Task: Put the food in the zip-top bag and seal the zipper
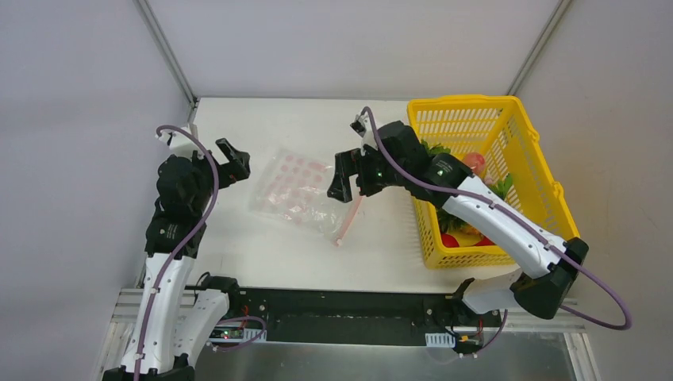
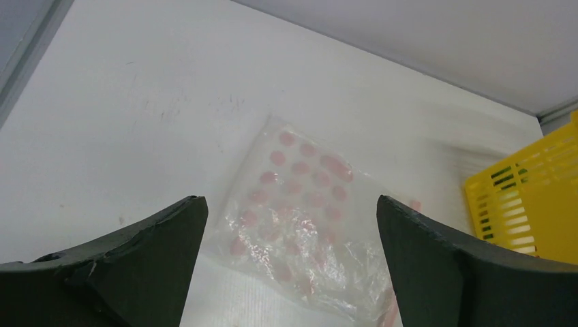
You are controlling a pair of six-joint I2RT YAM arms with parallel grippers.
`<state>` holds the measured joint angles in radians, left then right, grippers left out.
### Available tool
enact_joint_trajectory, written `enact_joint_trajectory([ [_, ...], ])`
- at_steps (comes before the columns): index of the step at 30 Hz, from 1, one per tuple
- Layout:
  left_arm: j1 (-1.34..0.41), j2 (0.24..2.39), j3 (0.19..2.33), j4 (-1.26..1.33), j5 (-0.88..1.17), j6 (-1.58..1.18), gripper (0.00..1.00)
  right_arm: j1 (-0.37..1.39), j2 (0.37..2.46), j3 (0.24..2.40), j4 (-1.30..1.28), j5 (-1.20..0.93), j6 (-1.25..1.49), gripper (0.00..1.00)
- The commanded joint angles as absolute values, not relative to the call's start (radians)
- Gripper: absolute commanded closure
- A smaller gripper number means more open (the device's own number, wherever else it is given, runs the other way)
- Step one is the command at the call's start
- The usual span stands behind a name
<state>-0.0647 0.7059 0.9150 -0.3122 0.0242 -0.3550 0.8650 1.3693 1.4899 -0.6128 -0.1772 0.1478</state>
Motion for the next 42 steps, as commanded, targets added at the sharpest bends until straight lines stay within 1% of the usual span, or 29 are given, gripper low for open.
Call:
enact_joint_trajectory([
  [1, -0.068, 0.666, 0.896, -0.259, -0.125, -0.436, 0.0, 0.856, 1.308, 1.391, -0.574, -0.03, 0.17, 0.02],
  [3, -0.067, 0.642, 0.898, -0.299, -0.18, -0.465, 0.0, 0.856, 1.285, 1.341, -0.55, -0.009, 0.193, 0.02],
  [5, -0.067, 0.607, 0.899, -0.398, -0.206, -0.542, 0.0, 0.856, 1.255, 1.296, -0.53, 0.031, 0.209, 0.02],
  [7, -0.066, 0.562, 0.865, -0.4, -0.187, -0.586, 0.0, 0.856, 1.224, 1.261, -0.512, 0.048, 0.218, 0.02],
  [9, -0.067, 0.522, 0.796, -0.297, -0.061, -0.558, 0.0, 0.856, 1.183, 1.224, -0.484, 0.053, 0.226, 0.02],
  [11, -0.067, 0.52, 0.745, -0.212, 0.112, -0.562, 0.0, 0.855, 1.144, 1.19, -0.454, 0.059, 0.238, 0.02],
  [13, -0.07, 0.565, 0.733, -0.168, 0.26, -0.571, 0.0, 0.855, 1.107, 1.161, -0.434, 0.07, 0.25, 0.02],
  [15, -0.118, 0.624, 0.739, -0.156, 0.333, -0.561, 0.0, 0.855, 1.068, 1.14, -0.409, 0.071, 0.262, 0.02],
  [17, -0.236, 0.681, 0.771, -0.216, 0.276, -0.481, 0.0, 0.856, 1.031, 1.125, -0.382, 0.083, 0.275, 0.01],
  [19, -0.378, 0.746, 0.817, -0.304, 0.16, -0.385, 0.0, 0.855, 0.994, 1.117, -0.355, 0.111, 0.288, 0.01],
  [21, -0.487, 0.835, 0.858, -0.374, 0.079, -0.328, 0.04, 0.856, 0.958, 1.118, -0.345, 0.156, 0.296, 0.01],
  [24, -0.617, 0.944, 0.895, -0.392, -0.007, -0.29, 0.08, 0.856, 0.908, 1.115, -0.346, 0.291, 0.324, 0.01],
  [29, -0.791, 1.124, 0.938, -0.345, -0.147, -0.293, 0.08, 0.856, 0.811, 1.066, -0.349, 0.538, 0.349, 0.01],
  [32, -0.889, 1.258, 1.011, -0.34, -0.224, -0.288, 0.1, 0.856, 0.763, 1.038, -0.358, 0.626, 0.358, 0.03],
  [37, -0.948, 1.48, 1.125, -0.353, -0.263, -0.313, 0.17, 0.855, 0.73, 1.029, -0.417, 0.725, 0.362, 0.06],
  [42, -0.982, 1.633, 1.227, -0.389, -0.292, -0.316, 0.21, 0.855, 0.684, 1.011, -0.44, 0.756, 0.371, 0.11],
])
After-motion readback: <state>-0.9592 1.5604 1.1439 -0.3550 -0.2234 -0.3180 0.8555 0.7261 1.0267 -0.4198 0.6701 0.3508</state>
